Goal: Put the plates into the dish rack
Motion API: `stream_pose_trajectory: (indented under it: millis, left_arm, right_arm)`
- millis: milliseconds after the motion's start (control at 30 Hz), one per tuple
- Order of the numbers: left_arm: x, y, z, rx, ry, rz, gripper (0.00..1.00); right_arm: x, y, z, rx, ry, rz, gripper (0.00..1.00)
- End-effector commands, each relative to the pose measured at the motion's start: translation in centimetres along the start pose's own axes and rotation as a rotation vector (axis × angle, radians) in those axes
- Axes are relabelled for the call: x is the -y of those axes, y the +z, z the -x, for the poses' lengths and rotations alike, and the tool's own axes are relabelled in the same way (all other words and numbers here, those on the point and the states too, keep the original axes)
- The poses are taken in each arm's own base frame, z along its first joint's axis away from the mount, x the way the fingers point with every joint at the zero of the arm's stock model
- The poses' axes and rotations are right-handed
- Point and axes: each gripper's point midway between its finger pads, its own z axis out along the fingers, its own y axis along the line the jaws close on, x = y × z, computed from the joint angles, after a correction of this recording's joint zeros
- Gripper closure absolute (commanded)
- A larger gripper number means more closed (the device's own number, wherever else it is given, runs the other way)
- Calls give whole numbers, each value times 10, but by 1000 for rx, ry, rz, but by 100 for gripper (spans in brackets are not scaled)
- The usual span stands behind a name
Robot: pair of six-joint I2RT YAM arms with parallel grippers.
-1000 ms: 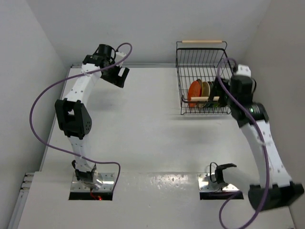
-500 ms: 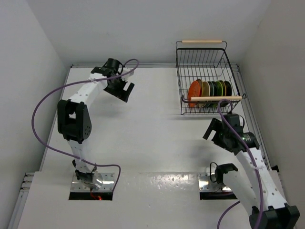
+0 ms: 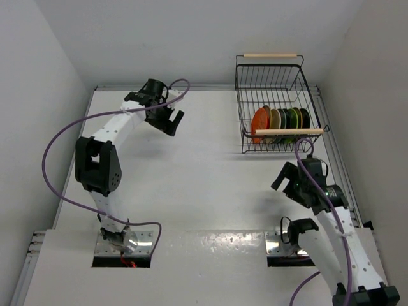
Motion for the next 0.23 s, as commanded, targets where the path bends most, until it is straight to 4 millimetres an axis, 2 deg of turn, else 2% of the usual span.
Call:
stream_pose_trajectory:
  millis: [0, 200]
  left_arm:
    - [7, -9, 10, 48, -6, -15, 0]
    - [7, -9, 12, 56, -5, -12, 0]
  right_arm:
    - [-1, -1, -1, 13, 9, 14, 0]
    - [-2, -1, 1, 42, 20, 36, 0]
